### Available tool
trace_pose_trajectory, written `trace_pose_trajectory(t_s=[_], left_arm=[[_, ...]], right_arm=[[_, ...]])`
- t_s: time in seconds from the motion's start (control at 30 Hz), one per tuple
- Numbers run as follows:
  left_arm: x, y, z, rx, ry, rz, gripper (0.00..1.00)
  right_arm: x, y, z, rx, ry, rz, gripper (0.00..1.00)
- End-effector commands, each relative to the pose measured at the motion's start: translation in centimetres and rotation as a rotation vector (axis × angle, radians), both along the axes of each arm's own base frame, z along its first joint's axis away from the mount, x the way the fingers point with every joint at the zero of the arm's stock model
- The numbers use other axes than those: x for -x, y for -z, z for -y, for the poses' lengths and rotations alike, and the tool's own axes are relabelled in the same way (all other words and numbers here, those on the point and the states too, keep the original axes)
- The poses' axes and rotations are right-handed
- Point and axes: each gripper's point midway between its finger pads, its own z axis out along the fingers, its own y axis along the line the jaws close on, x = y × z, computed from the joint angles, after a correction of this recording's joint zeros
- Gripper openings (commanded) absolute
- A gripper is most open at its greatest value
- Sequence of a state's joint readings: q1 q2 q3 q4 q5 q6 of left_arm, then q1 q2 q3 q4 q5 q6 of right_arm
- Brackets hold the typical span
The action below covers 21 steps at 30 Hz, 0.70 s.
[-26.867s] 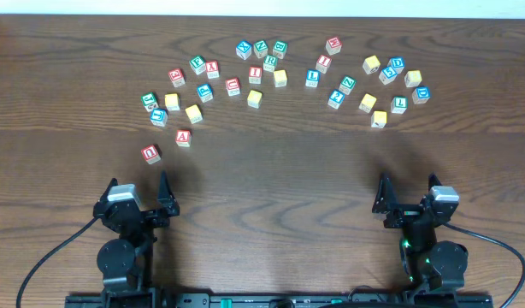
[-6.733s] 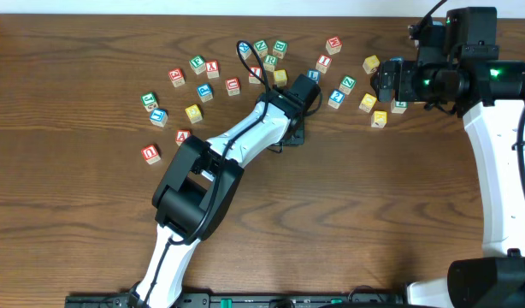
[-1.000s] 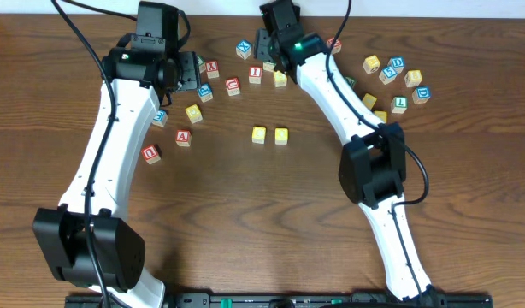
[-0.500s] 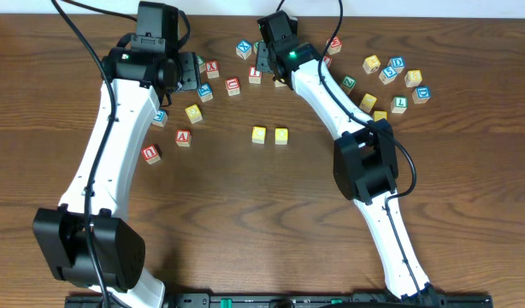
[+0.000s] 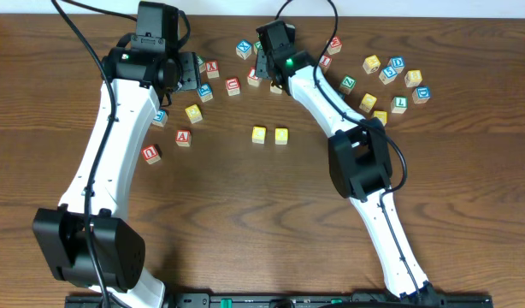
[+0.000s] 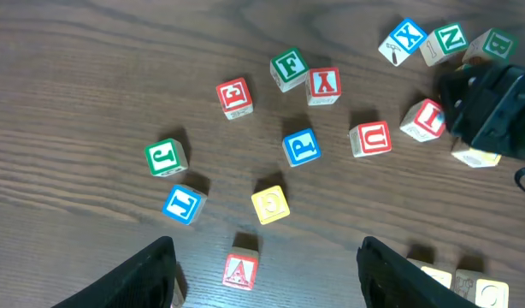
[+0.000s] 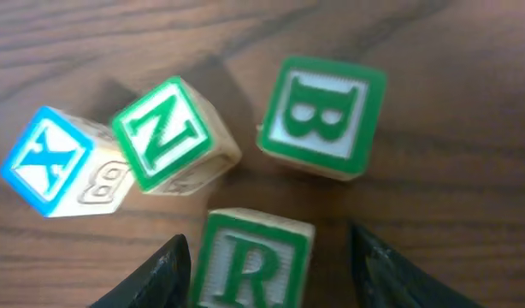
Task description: Spell out CORL
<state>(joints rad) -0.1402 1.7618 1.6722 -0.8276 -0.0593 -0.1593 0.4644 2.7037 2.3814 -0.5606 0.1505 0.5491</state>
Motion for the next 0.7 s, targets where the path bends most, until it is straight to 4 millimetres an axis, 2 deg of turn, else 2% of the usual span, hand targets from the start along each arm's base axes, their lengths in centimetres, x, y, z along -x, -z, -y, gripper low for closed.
trace_pose_trajectory(t_s=[0.0,0.13,0.4,0.67], left_arm=[[-0.1,0.4,-0.3,-0.018,-0.006,-0.010,0.67],[-0.1,0.4,-0.3,-0.018,-0.005,-0.010,0.67],[-0.1,0.6,-0.3,-0.019,-0.005,-0.014,0.67],[-0.2,1.3,-0.3,-0.021,-0.005,-0.031,0.67]], right_arm=[[-0.2,0.8,0.0,-0.005,0.015,-0.002,0.54],[-0.7,0.4,0.3,0.000,0.029,0.023,0.51],[-1.2,0.2,0.7,0.012,0.023,0.042,0.35],[-0.9,0.1,1.1,0.078,-0.040,0.032,0.32]])
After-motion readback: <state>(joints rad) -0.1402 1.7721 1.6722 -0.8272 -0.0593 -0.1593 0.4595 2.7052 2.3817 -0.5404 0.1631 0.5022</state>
